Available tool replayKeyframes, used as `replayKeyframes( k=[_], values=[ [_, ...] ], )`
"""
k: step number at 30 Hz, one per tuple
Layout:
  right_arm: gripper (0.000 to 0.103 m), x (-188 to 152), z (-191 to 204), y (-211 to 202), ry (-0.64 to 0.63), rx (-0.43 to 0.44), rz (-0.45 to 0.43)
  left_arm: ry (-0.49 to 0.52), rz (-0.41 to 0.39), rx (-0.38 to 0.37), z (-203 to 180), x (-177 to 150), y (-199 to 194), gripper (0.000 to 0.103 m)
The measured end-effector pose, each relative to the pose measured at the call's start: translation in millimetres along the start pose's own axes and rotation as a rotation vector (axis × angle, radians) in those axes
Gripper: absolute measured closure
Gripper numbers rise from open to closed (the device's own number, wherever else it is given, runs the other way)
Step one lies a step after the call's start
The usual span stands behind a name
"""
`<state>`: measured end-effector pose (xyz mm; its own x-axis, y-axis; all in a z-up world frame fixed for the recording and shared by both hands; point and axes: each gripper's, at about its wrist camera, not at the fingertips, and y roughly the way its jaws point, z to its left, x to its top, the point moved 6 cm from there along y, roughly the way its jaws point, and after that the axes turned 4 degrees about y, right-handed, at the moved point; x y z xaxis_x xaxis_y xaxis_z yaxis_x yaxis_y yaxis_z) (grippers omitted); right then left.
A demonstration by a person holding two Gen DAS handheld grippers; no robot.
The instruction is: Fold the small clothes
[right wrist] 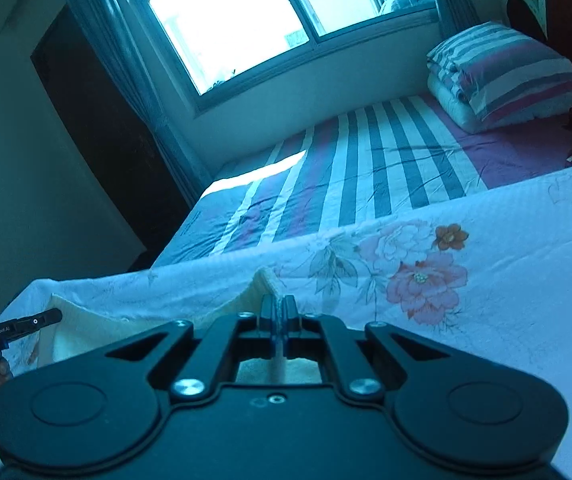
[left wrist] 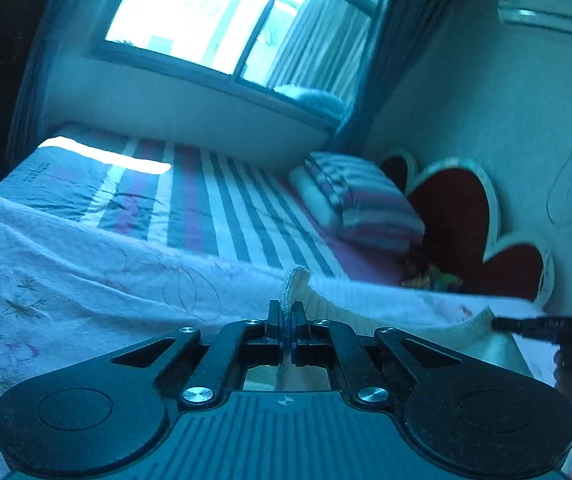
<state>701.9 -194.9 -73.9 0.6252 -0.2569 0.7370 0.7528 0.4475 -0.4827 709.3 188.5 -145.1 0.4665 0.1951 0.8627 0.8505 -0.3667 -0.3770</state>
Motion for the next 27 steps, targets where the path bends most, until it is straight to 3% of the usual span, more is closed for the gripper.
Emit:
replayKeyframes(
  k=[1,7,10,13,15,18,20,21,22,23,25,27],
  values=[
    [0.099,1,-2,1,0.010,-0.002,-0.006,-0.023,-0.005,0.010,5,-2,0,0.101],
    [0.099,-18,-19,35,0.032,-0.121,0.103,-0.006,0.182,0.100,10,-36,35,0.100],
    [0.099,-20,-20,37,0.037,-0.136,0.103,-0.032,0.184,0.109,14,-34,34,0.098],
    [0.084,-11,-24,19,0.055,-0.213,0.033,-0.061,0.148,0.186,23,-26,16,0.098],
    [0.089,-8,-17,4,0.074,-0.158,0.023,-0.014,0.104,0.235,16,-15,-2,0.097],
    [0.088,-18,29,9,-0.036,-0.089,0.053,0.056,0.117,0.133,-30,-12,2,0.096],
    [0.076,-30,68,28,-0.089,-0.041,0.089,0.106,0.148,0.096,-67,-20,19,0.076],
    [0.073,-36,86,40,-0.116,-0.020,0.110,0.113,0.152,0.090,-82,-24,28,0.048],
    [0.065,-43,102,49,-0.139,-0.004,0.120,0.127,0.154,0.077,-96,-30,35,0.037],
    [0.063,-50,117,60,-0.167,0.005,0.140,0.137,0.161,0.065,-108,-36,42,0.037],
    [0.071,-66,133,79,-0.210,0.000,0.230,0.126,0.197,0.054,-118,-46,54,0.037],
    [0.073,-75,135,84,-0.281,-0.026,0.245,0.139,0.222,0.093,-112,-55,57,0.037]
  ],
)
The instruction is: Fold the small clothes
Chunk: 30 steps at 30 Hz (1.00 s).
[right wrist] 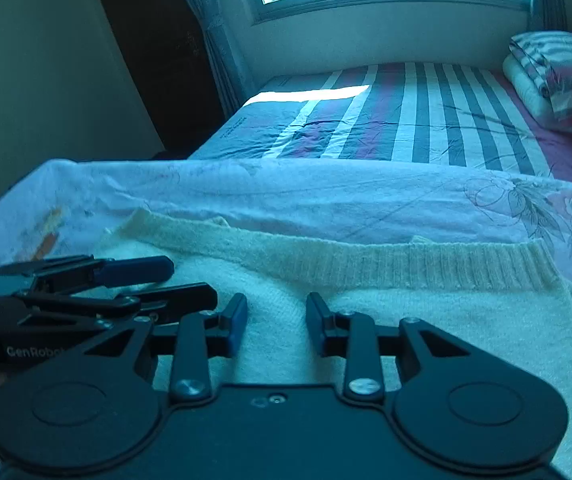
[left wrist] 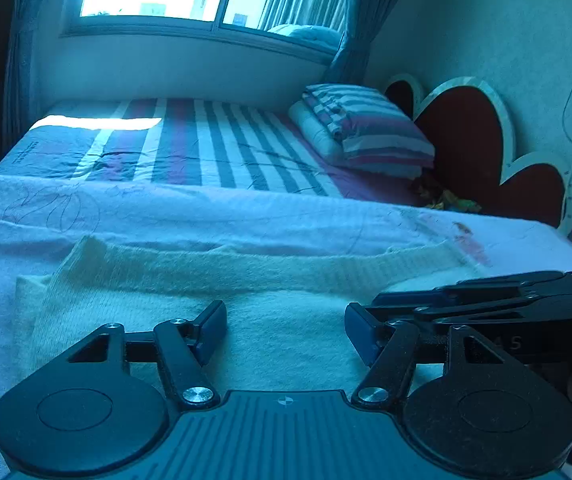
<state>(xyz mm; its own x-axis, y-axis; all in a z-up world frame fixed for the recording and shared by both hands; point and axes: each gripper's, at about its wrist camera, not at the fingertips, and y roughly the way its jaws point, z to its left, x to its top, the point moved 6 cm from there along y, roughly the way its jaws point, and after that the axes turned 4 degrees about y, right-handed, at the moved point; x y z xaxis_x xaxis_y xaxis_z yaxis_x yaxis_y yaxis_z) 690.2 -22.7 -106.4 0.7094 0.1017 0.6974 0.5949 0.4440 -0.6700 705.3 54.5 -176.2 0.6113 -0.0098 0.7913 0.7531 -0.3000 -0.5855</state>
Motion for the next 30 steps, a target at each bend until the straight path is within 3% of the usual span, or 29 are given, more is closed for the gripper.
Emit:
replayKeyframes(
  k=[3,5,7,8,9,12,15,18,21,24,26,28,30],
  values=[
    [0.078,0,-33,-20,0.051,-0.079,-0.040,0.006,-0.021,0.071,27,-6,-17,0.037],
    [0.078,-8,-73,-45,0.079,-0.208,-0.065,-0.003,-0.023,0.119,55,-12,-35,0.037],
    [0.080,-19,-109,-65,0.123,-0.274,-0.061,0.011,-0.022,0.192,73,-16,-53,0.037],
    [0.078,-23,-119,-78,0.155,-0.287,-0.068,-0.005,-0.021,0.224,80,-16,-65,0.037],
    [0.075,-25,-120,-91,0.168,-0.306,-0.094,-0.019,-0.039,0.209,80,-16,-75,0.037],
    [0.072,-34,-90,-113,0.128,-0.203,-0.160,0.015,-0.101,0.156,51,-17,-95,0.037],
    [0.072,-43,-51,-105,0.037,-0.144,-0.135,0.036,-0.092,0.095,19,-23,-88,0.037],
    [0.072,-55,-32,-87,-0.036,-0.160,-0.086,0.023,-0.046,0.089,6,-31,-70,0.037],
    [0.075,-69,-42,-86,-0.049,-0.241,-0.073,0.043,-0.015,0.135,7,-48,-63,0.037],
    [0.077,-76,-74,-110,0.061,-0.288,-0.104,0.054,-0.020,0.169,15,-58,-80,0.037],
    [0.071,-78,-81,-136,0.082,-0.329,-0.111,0.049,-0.031,0.192,19,-61,-104,0.037],
    [0.071,-86,-79,-164,0.108,-0.274,-0.150,0.027,-0.059,0.182,21,-69,-131,0.037],
    [0.069,-102,-82,-182,0.191,-0.224,-0.131,-0.035,-0.055,0.164,29,-85,-154,0.037]
  ],
)
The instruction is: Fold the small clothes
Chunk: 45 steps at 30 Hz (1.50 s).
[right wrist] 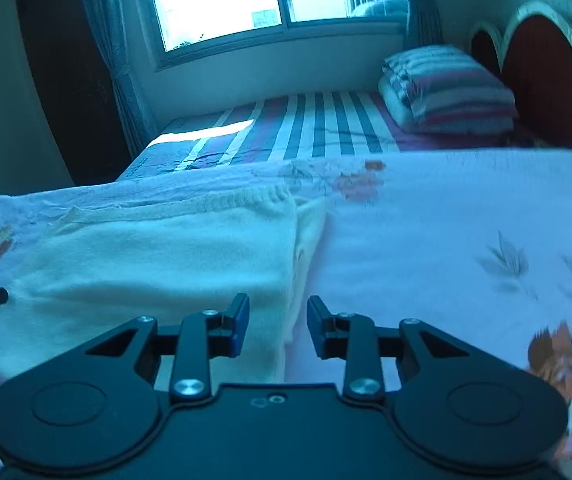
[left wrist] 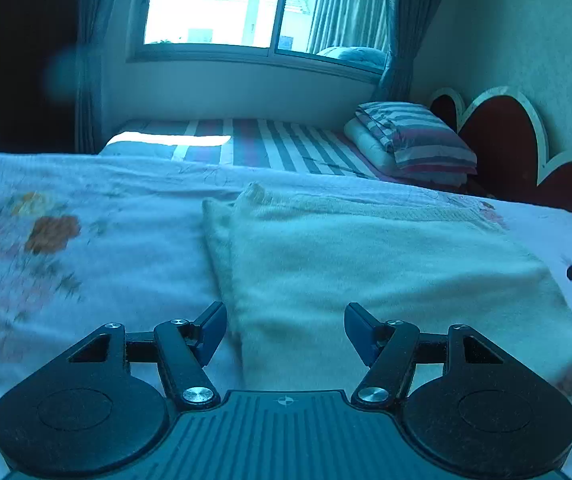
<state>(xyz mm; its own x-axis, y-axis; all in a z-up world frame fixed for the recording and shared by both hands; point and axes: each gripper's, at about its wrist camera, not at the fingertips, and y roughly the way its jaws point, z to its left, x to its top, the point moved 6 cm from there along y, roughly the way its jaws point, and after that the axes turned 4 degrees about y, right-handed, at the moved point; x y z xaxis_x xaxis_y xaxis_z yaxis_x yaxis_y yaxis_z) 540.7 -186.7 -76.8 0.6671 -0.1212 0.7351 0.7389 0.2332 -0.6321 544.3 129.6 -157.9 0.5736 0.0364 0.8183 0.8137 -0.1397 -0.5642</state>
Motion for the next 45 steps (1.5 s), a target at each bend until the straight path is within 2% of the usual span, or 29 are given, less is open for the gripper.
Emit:
replayKeyframes(
  k=[2,5,8,10,12,14,17,18,20,21,23,25,26,27,29,32,35,41,45],
  values=[
    [0.069,-19,-8,-14,0.049,0.020,0.026,-0.061,0.023,-0.028,9,-15,-11,0.037],
    [0.069,-44,-7,-20,0.084,0.026,0.068,-0.096,0.067,-0.045,13,-34,-13,0.037],
    [0.068,-55,10,-19,0.038,-0.003,0.053,-0.107,0.075,-0.036,8,-39,-10,0.037],
    [0.068,-62,22,-12,-0.021,-0.032,0.057,-0.068,0.093,0.001,2,-41,-4,0.037],
    [0.069,-70,23,-4,-0.071,-0.100,0.063,-0.009,0.091,0.033,-3,-43,-4,0.037],
    [0.069,-73,17,-7,-0.071,-0.121,0.058,0.042,0.089,0.070,-3,-45,-7,0.037],
    [0.071,-65,15,-24,-0.072,-0.196,0.033,0.016,0.072,0.117,4,-38,-26,0.037],
    [0.071,-61,20,-31,-0.059,-0.175,0.003,0.010,0.042,0.099,0,-31,-33,0.037],
    [0.072,-56,41,-30,-0.019,-0.073,-0.011,-0.003,0.024,0.033,-24,-23,-32,0.037],
    [0.072,-57,55,-24,-0.023,-0.026,-0.002,0.023,0.025,-0.009,-43,-21,-28,0.037],
    [0.076,-64,90,-4,-0.069,0.048,0.045,0.079,0.014,-0.045,-80,-20,-19,0.037],
    [0.076,-74,109,12,-0.120,0.052,0.073,0.071,0.047,-0.092,-104,-26,-4,0.037],
    [0.076,-78,112,17,-0.140,0.035,0.076,0.072,0.078,-0.084,-110,-32,3,0.037],
    [0.076,-80,111,17,-0.157,0.023,0.070,0.092,0.098,-0.059,-112,-39,8,0.037],
    [0.076,-81,99,8,-0.182,-0.028,0.055,0.106,0.079,-0.038,-108,-44,1,0.037],
    [0.076,-82,62,-7,-0.160,-0.107,0.042,0.104,0.083,-0.014,-87,-52,-13,0.037],
    [0.076,-81,37,-15,-0.106,-0.098,0.046,0.105,0.094,-0.001,-75,-54,-20,0.037],
    [0.070,-79,44,-9,-0.118,-0.119,0.070,0.096,0.103,0.021,-75,-54,-19,0.037],
    [0.070,-74,49,-18,-0.096,-0.115,0.061,0.095,0.118,0.029,-75,-51,-26,0.037]
  ],
)
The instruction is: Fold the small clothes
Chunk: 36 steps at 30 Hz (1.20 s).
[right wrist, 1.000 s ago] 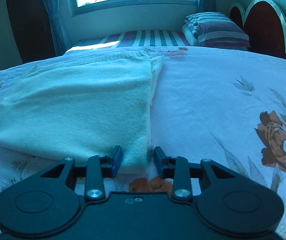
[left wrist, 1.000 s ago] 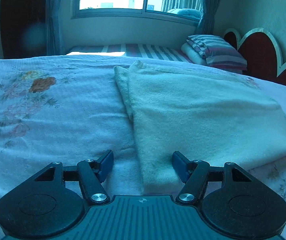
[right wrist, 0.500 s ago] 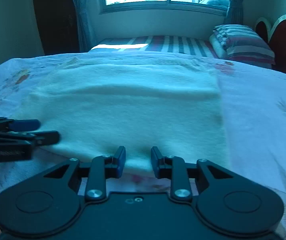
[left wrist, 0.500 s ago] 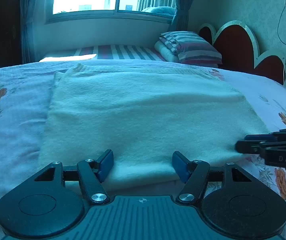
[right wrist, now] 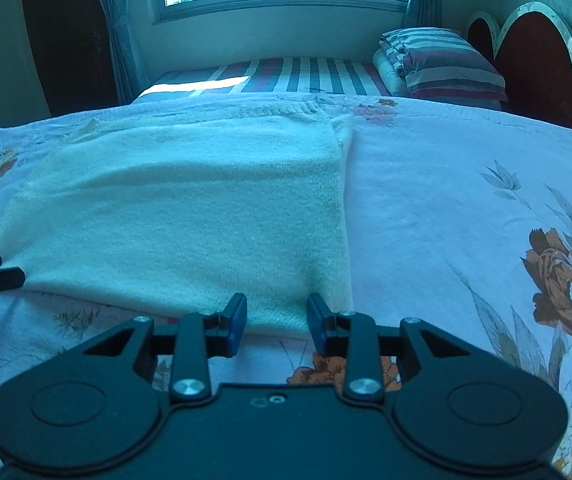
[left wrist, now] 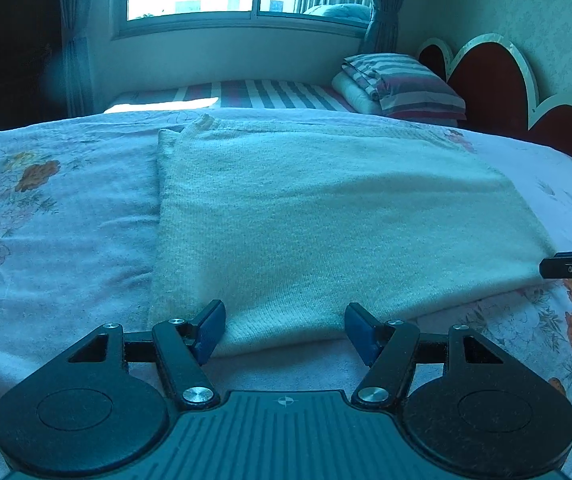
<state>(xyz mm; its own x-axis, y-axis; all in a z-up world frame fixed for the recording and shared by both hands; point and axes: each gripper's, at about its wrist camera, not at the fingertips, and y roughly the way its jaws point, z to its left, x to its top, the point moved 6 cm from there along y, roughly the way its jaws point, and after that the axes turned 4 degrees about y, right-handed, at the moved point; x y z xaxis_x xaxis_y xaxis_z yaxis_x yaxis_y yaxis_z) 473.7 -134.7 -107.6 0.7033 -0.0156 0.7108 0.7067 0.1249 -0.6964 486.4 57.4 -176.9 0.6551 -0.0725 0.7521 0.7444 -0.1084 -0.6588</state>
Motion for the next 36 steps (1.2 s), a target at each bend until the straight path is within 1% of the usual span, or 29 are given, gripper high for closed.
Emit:
replayKeyframes(
  k=[2,3,4,5,6,7,8,10,12,13,14,15,16,18,23,24,27,28,30,31,32,33,34,35,36],
  values=[
    [0.068,3,4,-12,-0.010,0.017,-0.050,-0.019,-0.029,0.009,3,1,-13,0.037],
    [0.068,2,4,-11,-0.017,0.013,-0.050,-0.033,-0.036,0.004,5,-2,-16,0.037],
    [0.068,-2,2,-5,-0.015,0.001,-0.022,-0.045,-0.024,0.000,6,-6,-14,0.037],
    [0.068,-8,-2,6,-0.006,-0.018,0.027,-0.044,0.008,0.008,8,-13,-10,0.037],
    [0.068,-12,-5,10,-0.001,-0.020,0.033,-0.033,0.030,0.024,8,-20,-6,0.037],
    [0.068,-11,-5,8,0.002,-0.016,0.022,-0.034,0.029,0.029,8,-22,-9,0.037],
    [0.068,-10,-5,3,0.009,-0.017,0.029,-0.061,0.029,0.020,9,-23,-14,0.037],
    [0.067,-6,-5,-9,0.021,-0.002,-0.003,-0.154,0.011,-0.036,13,-26,-25,0.037],
    [0.067,-5,-6,-20,0.025,0.002,-0.033,-0.344,-0.012,-0.164,22,-33,-31,0.037],
    [0.067,-3,-7,-24,0.031,0.009,-0.046,-0.433,-0.012,-0.216,26,-35,-27,0.037],
    [0.067,-1,-8,-27,0.040,0.016,-0.060,-0.547,-0.009,-0.253,32,-40,-19,0.037],
    [0.067,1,-8,-29,0.050,0.029,-0.072,-0.620,-0.031,-0.265,38,-42,-14,0.037],
    [0.067,3,-8,-30,0.057,0.046,-0.078,-0.670,-0.054,-0.267,44,-42,-9,0.037],
    [0.067,8,-3,-29,0.063,0.075,-0.082,-0.759,-0.077,-0.280,51,-42,-2,0.037],
    [0.069,17,10,-23,0.082,0.134,-0.081,-0.873,-0.141,-0.281,53,-47,8,0.037],
    [0.070,18,13,-21,0.089,0.146,-0.076,-0.878,-0.151,-0.267,52,-48,8,0.037],
    [0.076,22,25,-10,0.102,0.194,-0.066,-1.005,-0.207,-0.187,44,-54,7,0.037],
    [0.081,25,31,-5,0.098,0.209,-0.056,-1.017,-0.223,-0.165,41,-54,8,0.037],
    [0.084,31,44,6,0.084,0.230,-0.052,-1.014,-0.236,-0.131,36,-53,11,0.037],
    [0.089,36,52,12,0.071,0.239,-0.055,-1.026,-0.241,-0.129,37,-53,13,0.043],
    [0.094,41,58,19,0.059,0.245,-0.054,-1.047,-0.232,-0.126,42,-52,19,0.053],
    [0.095,48,65,28,0.045,0.249,-0.052,-1.079,-0.216,-0.127,46,-54,26,0.081],
    [0.096,53,70,35,0.037,0.254,-0.052,-1.124,-0.194,-0.134,51,-59,35,0.094],
    [0.096,59,75,43,0.034,0.263,-0.052,-1.173,-0.213,-0.172,59,-63,42,0.094],
    [0.096,64,78,50,0.031,0.269,-0.049,-1.174,-0.221,-0.185,62,-63,44,0.095]
  ],
)
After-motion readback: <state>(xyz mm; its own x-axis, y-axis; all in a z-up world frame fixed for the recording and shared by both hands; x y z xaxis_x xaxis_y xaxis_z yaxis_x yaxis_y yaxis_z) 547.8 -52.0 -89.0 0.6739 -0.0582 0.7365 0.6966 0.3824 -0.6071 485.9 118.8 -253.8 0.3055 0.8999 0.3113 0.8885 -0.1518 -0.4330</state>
